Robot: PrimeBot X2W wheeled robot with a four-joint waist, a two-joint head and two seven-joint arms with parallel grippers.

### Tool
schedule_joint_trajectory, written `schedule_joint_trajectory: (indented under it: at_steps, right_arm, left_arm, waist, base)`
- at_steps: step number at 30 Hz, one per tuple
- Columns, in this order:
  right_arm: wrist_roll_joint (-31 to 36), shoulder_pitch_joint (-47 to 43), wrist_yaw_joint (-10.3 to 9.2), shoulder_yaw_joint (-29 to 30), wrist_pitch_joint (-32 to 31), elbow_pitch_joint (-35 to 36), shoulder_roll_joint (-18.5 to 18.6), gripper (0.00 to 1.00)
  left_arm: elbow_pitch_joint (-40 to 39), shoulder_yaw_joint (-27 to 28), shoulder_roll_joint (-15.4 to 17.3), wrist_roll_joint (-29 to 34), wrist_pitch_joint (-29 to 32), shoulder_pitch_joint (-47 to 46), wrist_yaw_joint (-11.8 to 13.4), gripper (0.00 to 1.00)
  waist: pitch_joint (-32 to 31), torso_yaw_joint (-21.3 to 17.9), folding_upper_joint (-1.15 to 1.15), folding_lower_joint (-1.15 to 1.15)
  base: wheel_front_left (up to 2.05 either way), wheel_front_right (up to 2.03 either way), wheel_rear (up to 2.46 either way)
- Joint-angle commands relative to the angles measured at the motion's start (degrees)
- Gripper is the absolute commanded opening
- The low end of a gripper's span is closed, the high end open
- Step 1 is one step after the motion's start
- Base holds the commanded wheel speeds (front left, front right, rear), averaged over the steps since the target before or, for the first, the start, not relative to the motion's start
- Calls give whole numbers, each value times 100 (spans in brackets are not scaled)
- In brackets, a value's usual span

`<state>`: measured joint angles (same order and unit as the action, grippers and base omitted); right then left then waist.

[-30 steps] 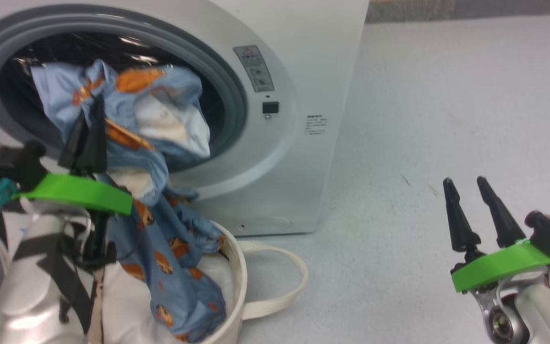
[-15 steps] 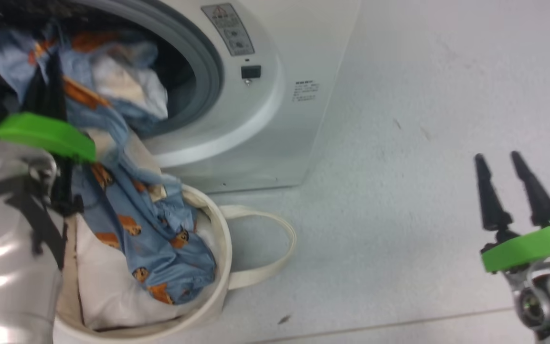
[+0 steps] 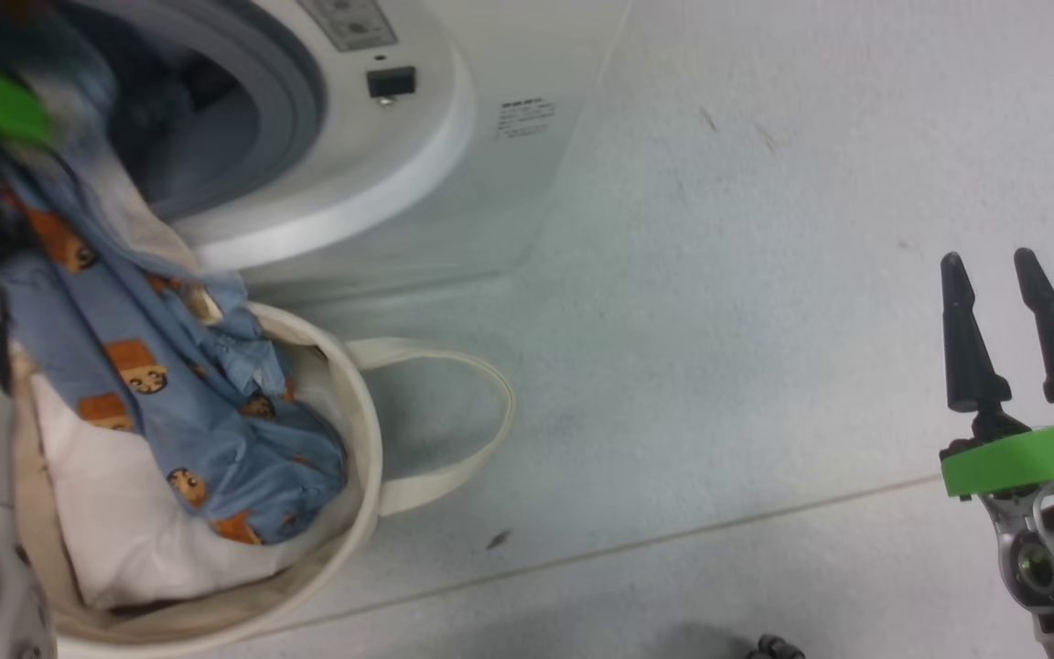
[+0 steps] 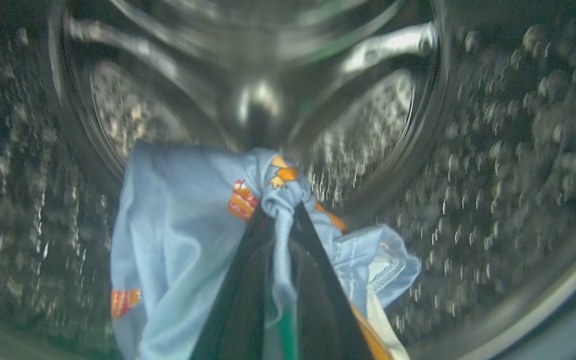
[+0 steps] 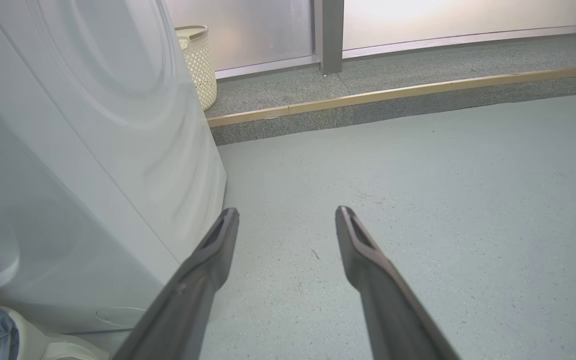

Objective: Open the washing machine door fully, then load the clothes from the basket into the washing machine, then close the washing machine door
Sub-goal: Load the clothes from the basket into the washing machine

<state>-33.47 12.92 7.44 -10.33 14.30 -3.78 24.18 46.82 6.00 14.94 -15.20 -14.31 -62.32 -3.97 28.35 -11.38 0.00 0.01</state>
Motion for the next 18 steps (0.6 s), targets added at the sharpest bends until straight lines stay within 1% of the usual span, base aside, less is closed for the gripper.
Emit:
schedule_joint_trajectory:
  at_steps: [1, 4, 6, 7, 12, 15, 17, 18]
  right_arm:
    - [56, 14, 5, -6, 66, 198, 83, 100]
    - [85, 31, 5, 56, 67, 263, 9, 100]
    - [111, 54, 5, 67, 68, 289, -44, 100]
    - [124, 62, 5, 60, 68, 295, -64, 100]
    - [168, 105, 5, 42, 69, 312, -122, 100]
    - [181, 107, 5, 49, 69, 318, -144, 100]
    - [187, 112, 5, 53, 69, 315, -158, 100]
    - [192, 113, 5, 54, 69, 314, -165, 100]
  left_arm:
    - [-549, 219, 347, 98, -68, -300, 37, 0]
    - [-1234, 492, 239, 342, -68, -226, 52, 0]
    - [-1208, 601, 149, 448, -68, -155, 23, 0]
    - [-1098, 602, 131, 517, -68, -153, -1, 0]
    - [-28, 454, 132, 770, -69, -454, -52, 0]
    - [547, 393, 159, 861, -69, -660, -19, 0]
    - [795, 380, 180, 886, -69, -797, 5, 0]
    - [885, 352, 193, 916, -69, -848, 4, 35]
  waist:
    - [243, -119, 0, -1]
    - [418, -136, 0, -1]
    - [476, -140, 0, -1]
    - [506, -145, 0, -1]
    - [619, -147, 0, -1]
    - [654, -152, 0, -1]
    - [669, -164, 0, -1]
    - [673, -171, 0, -1]
  base:
    - [0, 0, 0]
    - [0, 0, 0]
    - [0, 0, 0]
    - [0, 0, 0]
    - [0, 0, 0]
    - [0, 0, 0]
    - [0, 0, 0]
    - [0, 0, 0]
